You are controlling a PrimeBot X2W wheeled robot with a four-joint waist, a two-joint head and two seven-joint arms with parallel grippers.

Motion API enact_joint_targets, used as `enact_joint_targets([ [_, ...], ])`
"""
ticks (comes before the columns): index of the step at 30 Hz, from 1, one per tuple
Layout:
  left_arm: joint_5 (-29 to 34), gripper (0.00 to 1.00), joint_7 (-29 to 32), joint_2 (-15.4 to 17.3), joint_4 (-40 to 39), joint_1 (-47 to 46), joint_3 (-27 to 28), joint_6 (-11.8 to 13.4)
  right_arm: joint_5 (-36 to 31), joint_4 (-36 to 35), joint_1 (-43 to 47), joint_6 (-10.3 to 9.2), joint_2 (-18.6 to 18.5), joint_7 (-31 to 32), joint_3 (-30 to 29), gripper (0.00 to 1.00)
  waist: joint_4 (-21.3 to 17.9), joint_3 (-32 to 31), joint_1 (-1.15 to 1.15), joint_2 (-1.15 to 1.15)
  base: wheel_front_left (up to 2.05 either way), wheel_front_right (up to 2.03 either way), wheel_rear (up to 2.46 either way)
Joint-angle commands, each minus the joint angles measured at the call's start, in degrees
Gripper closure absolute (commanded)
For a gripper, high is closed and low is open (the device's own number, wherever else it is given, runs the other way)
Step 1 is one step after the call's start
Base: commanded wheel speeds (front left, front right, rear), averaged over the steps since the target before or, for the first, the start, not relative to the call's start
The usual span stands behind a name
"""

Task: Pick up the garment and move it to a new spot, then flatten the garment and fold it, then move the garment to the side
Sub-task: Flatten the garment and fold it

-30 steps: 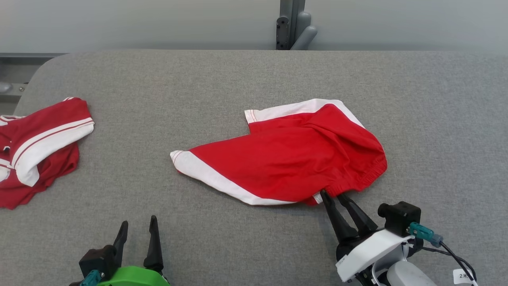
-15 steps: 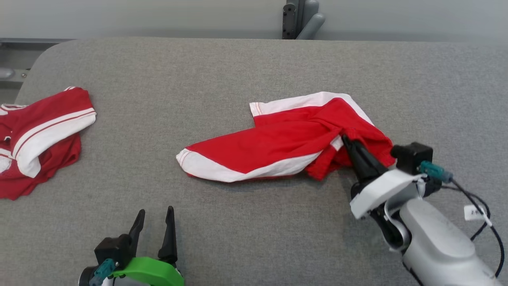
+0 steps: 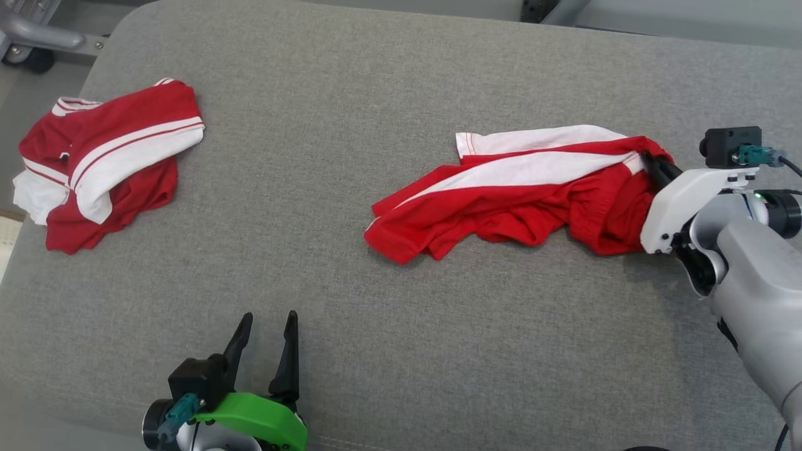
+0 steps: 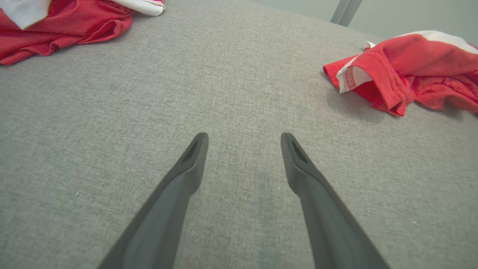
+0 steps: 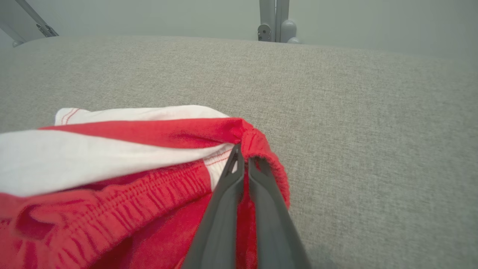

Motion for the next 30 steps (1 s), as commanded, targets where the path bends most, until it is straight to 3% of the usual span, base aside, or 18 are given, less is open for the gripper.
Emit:
enact_joint_targets([
  [1, -0.4, 0.00, 0.0, 0.1, -0.2, -1.0, 0.1, -0.2, 1.1, 2.7, -1.5, -0.07, -1.8, 0.9, 0.5, 1.00, 2.5, 2.8, 0.00, 0.00, 0.00, 0.00, 0.00],
  [4, -0.6, 0.00, 0.0, 0.1, -0.4, -1.1, 0.1, 0.0, 2.1, 4.4, -1.5, -0.06, -2.6, 1.1, 1.0, 1.00, 2.5, 3.0, 0.00, 0.00, 0.00, 0.00, 0.00],
  [5, -0.9, 0.00, 0.0, 0.1, -0.8, -1.4, 0.2, 0.3, 3.3, 4.1, -0.8, -0.06, -2.5, -0.5, 1.4, 0.00, 2.1, 2.7, 0.00, 0.00, 0.00, 0.00, 0.00],
  [15, 0.3, 0.00, 0.0, 0.2, -0.8, 1.5, 0.6, -0.3, 12.1, -9.6, 11.3, -0.06, -5.1, -7.3, 7.0, 0.00, -3.2, -4.1, 0.00, 0.00, 0.00, 0.00, 0.00],
  [20, 0.4, 0.00, 0.0, 0.2, -0.9, 2.7, 0.8, -0.4, 12.9, -18.8, 18.3, -0.06, -5.7, -7.3, 4.6, 0.00, -5.0, -6.4, 0.00, 0.00, 0.00, 0.00, 0.00],
  [25, 0.9, 0.00, 0.0, 0.2, -1.4, 3.1, 1.0, -0.6, 11.6, -24.8, 22.8, -0.05, -3.9, -7.3, 3.8, 0.00, -4.7, -6.7, 0.00, 0.00, 0.00, 0.00, 0.00],
  [30, 1.4, 0.00, 0.0, 0.1, -1.5, 3.3, 1.0, -0.7, 9.1, -24.3, 22.0, -0.05, -1.2, -7.4, 3.5, 0.00, -2.3, -6.2, 0.00, 0.00, 0.00, 0.00, 0.00],
])
